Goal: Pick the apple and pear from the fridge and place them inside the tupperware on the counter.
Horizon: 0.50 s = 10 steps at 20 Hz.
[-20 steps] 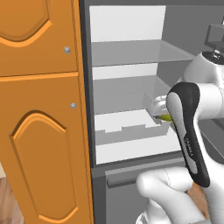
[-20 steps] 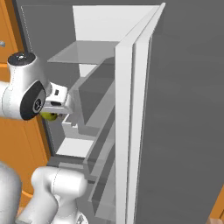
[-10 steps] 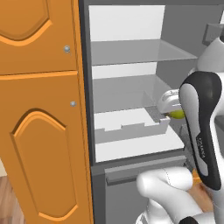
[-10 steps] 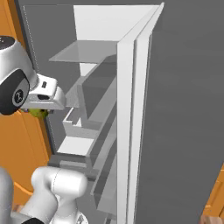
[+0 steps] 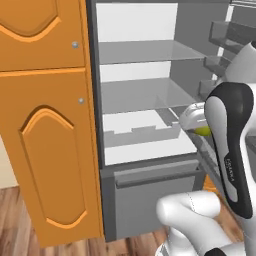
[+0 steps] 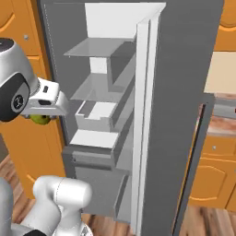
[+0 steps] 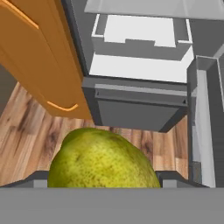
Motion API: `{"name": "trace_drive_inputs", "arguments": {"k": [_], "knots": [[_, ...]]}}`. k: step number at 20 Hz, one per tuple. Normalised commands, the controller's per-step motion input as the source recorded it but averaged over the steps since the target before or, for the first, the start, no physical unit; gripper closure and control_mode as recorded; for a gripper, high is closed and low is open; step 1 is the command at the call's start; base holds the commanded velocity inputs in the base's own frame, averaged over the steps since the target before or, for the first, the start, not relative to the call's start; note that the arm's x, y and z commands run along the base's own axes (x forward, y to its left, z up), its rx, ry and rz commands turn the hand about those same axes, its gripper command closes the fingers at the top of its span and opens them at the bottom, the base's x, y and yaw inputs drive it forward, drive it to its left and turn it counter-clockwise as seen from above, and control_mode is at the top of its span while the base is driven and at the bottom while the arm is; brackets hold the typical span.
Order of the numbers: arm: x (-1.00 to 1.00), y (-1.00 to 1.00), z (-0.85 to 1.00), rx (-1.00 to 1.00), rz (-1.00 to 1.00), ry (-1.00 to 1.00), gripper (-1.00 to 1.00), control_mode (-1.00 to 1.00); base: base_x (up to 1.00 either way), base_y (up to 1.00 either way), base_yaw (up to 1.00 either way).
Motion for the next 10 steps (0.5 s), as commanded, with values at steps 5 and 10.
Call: {"name": "trace_drive_inputs", "arguments": {"k": [5,10], "knots": [[0.0,0.0,0.0,0.0,0.0,0.0,1.0,1.0,-1.0,0.0,0.0],[0.0,0.0,0.0,0.0,0.0,0.0,1.0,1.0,-1.0,0.0,0.0]]}}
